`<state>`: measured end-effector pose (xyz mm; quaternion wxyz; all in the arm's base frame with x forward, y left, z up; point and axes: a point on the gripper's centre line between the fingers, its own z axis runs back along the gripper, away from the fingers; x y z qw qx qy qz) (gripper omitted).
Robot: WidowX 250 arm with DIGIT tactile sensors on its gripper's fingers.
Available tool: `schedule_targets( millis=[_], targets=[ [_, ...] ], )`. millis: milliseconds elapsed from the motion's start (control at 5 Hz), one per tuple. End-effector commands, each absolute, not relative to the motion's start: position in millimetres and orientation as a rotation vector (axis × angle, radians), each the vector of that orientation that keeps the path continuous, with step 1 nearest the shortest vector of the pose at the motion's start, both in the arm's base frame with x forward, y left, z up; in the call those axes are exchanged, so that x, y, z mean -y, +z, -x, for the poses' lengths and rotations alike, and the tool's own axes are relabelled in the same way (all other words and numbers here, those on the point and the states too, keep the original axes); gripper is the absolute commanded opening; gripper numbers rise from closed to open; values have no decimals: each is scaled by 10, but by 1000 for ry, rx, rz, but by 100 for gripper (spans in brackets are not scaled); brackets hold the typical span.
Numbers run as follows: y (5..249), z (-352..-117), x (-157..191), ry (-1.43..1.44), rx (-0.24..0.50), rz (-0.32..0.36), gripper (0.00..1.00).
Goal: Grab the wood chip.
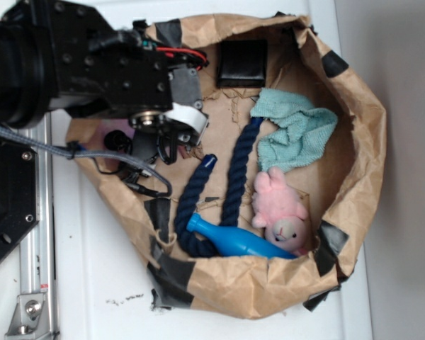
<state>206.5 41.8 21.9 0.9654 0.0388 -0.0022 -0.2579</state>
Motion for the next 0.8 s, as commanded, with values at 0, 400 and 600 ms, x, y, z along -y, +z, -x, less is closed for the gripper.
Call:
schedule_targets(
  millis=[0, 400, 600],
  targets=[
    [200, -2040, -365, -537, -4, -101, 100],
    [22, -2189, -415, -514, -44, -102, 100],
    [52, -2229, -430, -503, -31, -97, 100]
  ],
)
